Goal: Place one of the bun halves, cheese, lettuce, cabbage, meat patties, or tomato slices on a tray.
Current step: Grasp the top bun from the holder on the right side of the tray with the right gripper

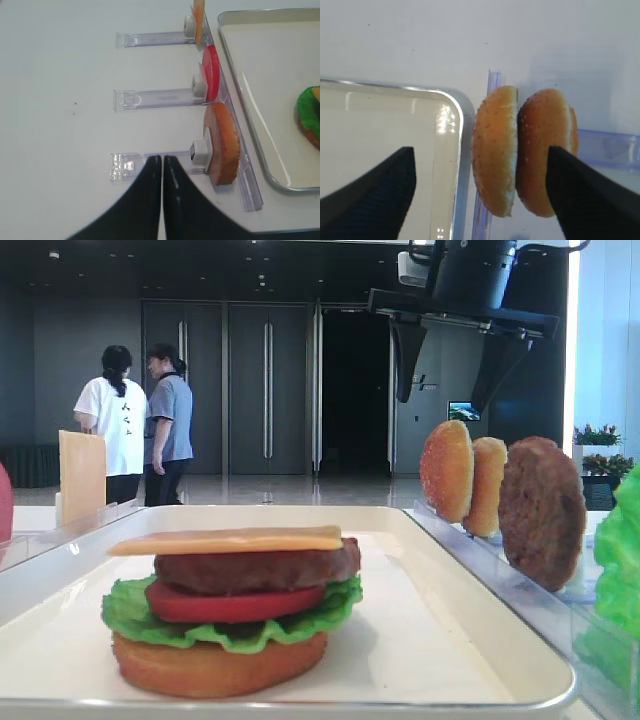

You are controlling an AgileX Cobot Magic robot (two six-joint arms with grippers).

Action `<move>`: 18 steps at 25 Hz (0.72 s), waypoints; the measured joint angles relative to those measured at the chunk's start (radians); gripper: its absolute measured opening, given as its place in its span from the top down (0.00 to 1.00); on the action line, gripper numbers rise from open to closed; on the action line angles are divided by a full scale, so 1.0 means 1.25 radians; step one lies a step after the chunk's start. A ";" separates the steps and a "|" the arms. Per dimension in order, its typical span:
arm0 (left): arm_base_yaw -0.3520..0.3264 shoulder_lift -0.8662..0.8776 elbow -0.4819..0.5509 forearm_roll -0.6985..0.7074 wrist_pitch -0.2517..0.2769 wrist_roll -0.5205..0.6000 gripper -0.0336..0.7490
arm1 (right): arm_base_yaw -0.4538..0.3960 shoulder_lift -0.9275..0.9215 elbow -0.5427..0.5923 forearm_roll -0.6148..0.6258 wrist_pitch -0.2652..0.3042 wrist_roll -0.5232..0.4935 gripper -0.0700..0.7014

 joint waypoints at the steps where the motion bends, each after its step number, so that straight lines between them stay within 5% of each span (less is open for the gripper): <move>1: 0.000 0.000 0.000 0.000 0.000 0.000 0.96 | 0.000 0.001 0.000 -0.001 0.000 0.000 0.21; 18: 0.000 0.000 0.000 0.000 0.000 0.000 0.96 | 0.000 0.047 -0.001 0.010 0.014 0.001 0.21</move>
